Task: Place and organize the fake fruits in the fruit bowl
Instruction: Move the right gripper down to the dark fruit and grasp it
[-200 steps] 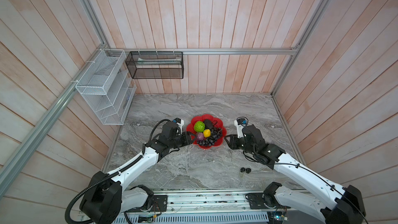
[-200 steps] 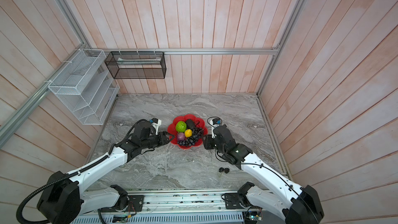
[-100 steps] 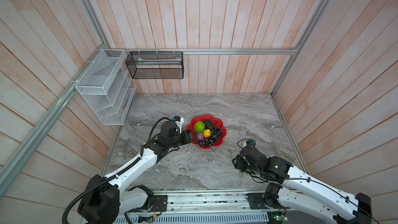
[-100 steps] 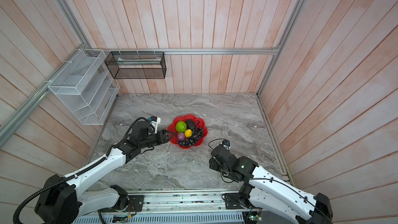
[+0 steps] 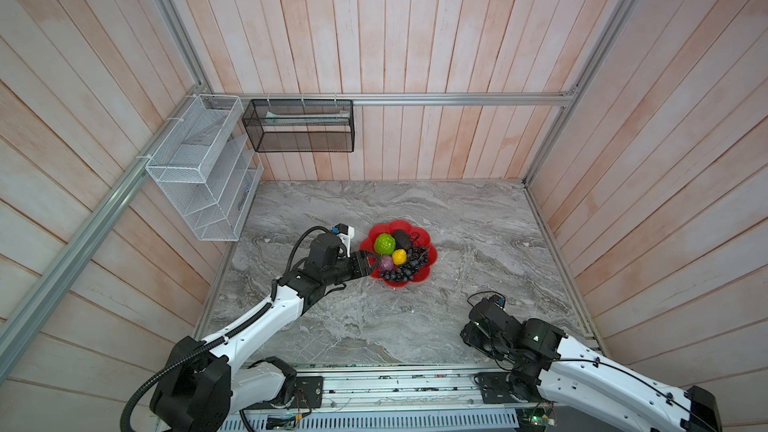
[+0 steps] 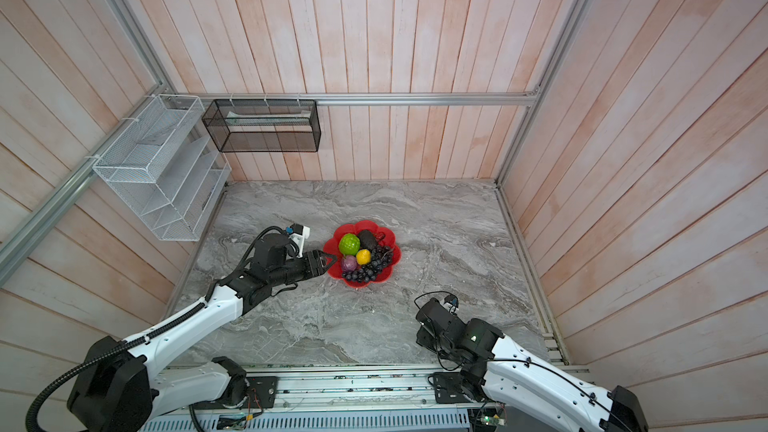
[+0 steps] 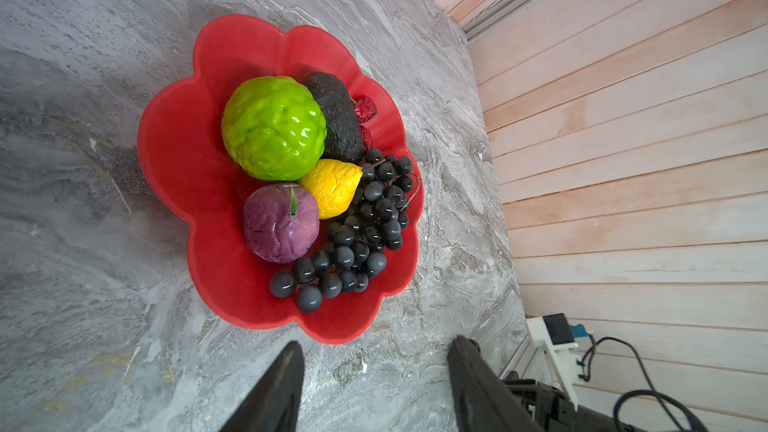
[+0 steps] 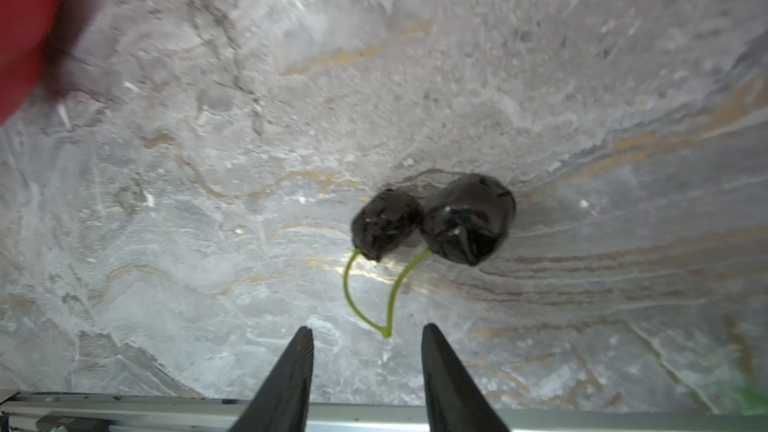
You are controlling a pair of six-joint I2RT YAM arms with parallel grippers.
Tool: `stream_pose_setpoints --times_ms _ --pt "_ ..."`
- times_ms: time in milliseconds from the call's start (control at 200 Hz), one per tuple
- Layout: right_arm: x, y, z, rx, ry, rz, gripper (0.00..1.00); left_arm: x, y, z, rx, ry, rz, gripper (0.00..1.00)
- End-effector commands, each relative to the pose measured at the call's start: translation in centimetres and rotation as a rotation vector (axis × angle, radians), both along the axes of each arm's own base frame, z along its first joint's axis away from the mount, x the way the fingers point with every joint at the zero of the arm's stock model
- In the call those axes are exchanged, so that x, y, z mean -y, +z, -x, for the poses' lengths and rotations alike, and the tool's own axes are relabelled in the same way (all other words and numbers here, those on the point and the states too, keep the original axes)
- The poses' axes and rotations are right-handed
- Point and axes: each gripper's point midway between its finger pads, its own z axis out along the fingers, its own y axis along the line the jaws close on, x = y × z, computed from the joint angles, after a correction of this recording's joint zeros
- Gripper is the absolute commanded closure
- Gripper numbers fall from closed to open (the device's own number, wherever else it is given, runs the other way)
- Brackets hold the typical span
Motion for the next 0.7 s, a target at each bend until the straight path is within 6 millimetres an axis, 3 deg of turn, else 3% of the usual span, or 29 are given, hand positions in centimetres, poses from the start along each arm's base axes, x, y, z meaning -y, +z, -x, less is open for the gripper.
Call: stream_pose_setpoints --times_ms 0,250,695 --pt "-0.3 -0.2 -0.2 0.001 -0.039 -0.040 0.58 0.0 -0.3 -0.2 0.003 -0.002 -0.001 0.41" --pt "-0.2 -0.6 -0.9 0.021 -0.014 -0.024 0.59 0.1 -0.2 -0.3 -0.002 0.001 0.002 0.41" --pt "-0.1 -2.2 -1.3 -0.002 0.013 -0.040 0.75 0.2 -0.6 -0.6 -0.018 0.001 -0.006 0.41"
